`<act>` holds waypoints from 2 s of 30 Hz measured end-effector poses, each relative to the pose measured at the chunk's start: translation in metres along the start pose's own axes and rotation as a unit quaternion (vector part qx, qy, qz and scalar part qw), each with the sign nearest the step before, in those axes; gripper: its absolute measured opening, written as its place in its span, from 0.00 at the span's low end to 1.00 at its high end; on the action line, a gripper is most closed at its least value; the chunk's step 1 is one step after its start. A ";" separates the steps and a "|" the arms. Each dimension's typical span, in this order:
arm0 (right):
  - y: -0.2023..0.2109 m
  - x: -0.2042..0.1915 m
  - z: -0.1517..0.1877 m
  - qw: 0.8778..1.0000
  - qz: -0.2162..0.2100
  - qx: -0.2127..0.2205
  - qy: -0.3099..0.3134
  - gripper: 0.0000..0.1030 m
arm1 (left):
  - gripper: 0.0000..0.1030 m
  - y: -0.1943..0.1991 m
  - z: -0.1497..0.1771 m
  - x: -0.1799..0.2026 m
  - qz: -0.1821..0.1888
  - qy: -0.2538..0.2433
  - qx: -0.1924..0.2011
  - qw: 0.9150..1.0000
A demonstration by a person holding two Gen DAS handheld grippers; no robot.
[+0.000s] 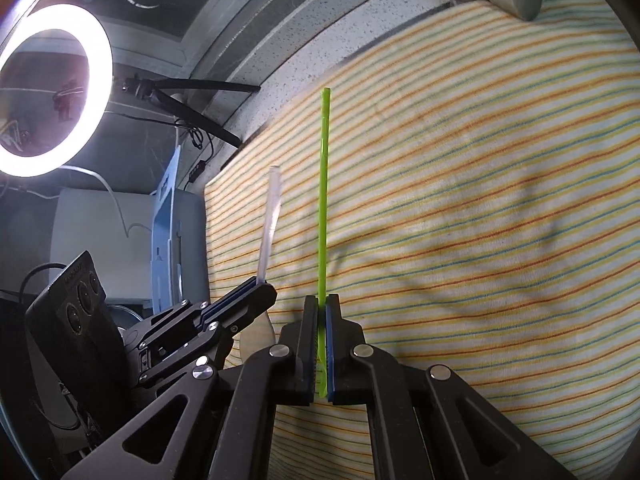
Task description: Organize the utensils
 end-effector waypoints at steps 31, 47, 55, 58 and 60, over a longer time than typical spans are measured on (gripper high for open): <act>0.007 0.002 0.003 1.000 0.007 0.005 0.010 0.03 | 0.08 -0.031 0.001 -0.003 -0.026 0.005 -0.024 0.999; 0.016 -0.020 0.007 0.999 -0.009 0.009 0.032 0.03 | 0.04 0.026 0.012 0.001 -0.009 0.031 0.031 0.999; 0.016 -0.050 0.017 0.998 -0.021 0.003 0.062 0.03 | 0.04 0.069 0.020 -0.002 -0.019 0.043 0.074 0.996; 0.013 -0.064 0.023 0.997 -0.024 0.000 0.077 0.03 | 0.04 0.086 0.026 -0.008 -0.025 0.052 0.091 0.994; 0.010 -0.076 0.027 0.996 -0.028 -0.005 0.087 0.03 | 0.04 0.098 0.029 -0.013 -0.029 0.057 0.103 0.993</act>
Point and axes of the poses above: each gripper's, at about its wrist camera, not at the fingertips, and y roughly against the way its jaws point, x to its right, z to its underside, the point moved 8 cm from there along -y, roughly the way its jaws point, and after that the axes turned 12 degrees about -y, right-handed, at the moved point
